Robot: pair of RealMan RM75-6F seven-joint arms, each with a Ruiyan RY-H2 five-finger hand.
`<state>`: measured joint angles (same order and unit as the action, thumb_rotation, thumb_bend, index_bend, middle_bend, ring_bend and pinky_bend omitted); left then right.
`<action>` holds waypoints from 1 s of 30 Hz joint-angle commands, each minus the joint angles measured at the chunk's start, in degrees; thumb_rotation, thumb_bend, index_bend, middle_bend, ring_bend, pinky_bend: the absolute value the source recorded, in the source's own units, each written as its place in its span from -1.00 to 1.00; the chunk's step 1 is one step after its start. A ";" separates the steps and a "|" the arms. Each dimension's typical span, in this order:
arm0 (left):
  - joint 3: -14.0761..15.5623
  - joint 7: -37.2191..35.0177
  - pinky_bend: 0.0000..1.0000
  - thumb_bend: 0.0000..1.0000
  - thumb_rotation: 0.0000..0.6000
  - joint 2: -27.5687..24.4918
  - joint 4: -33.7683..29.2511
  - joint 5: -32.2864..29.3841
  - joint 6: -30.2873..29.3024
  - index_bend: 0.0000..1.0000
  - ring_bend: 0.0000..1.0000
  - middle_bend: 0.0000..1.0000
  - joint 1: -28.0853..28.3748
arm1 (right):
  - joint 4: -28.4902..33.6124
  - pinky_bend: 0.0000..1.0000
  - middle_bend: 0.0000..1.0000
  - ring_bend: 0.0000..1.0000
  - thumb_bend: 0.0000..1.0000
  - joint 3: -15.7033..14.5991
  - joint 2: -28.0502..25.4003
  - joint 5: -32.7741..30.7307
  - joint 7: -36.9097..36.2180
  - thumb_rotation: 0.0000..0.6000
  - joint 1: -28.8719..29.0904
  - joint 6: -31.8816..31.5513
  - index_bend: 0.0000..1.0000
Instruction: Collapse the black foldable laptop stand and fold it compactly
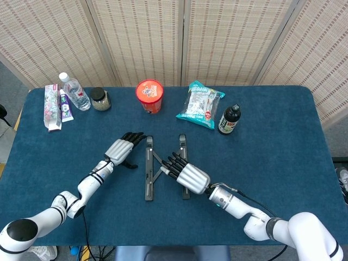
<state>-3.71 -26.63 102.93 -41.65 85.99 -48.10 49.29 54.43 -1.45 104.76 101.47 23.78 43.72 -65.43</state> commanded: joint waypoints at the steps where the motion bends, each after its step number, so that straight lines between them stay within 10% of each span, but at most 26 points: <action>1: 0.00 -0.62 -0.99 -0.77 1.00 0.37 0.53 -0.07 0.13 -1.00 -1.00 -1.00 0.18 | -0.28 -1.00 -1.00 -1.00 -1.00 0.00 0.30 0.01 0.00 1.00 0.18 0.15 -1.00; 30: -0.15 -2.55 -0.99 -0.77 1.00 2.82 1.78 0.29 -0.58 -1.00 -1.00 -1.00 2.14 | -2.73 -1.00 -1.00 -1.00 -1.00 0.24 2.51 0.20 -0.38 1.00 0.88 -0.97 -1.00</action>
<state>-3.85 -29.19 105.75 -39.88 86.28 -48.68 51.43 51.72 -1.22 107.25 101.66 23.39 44.57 -66.39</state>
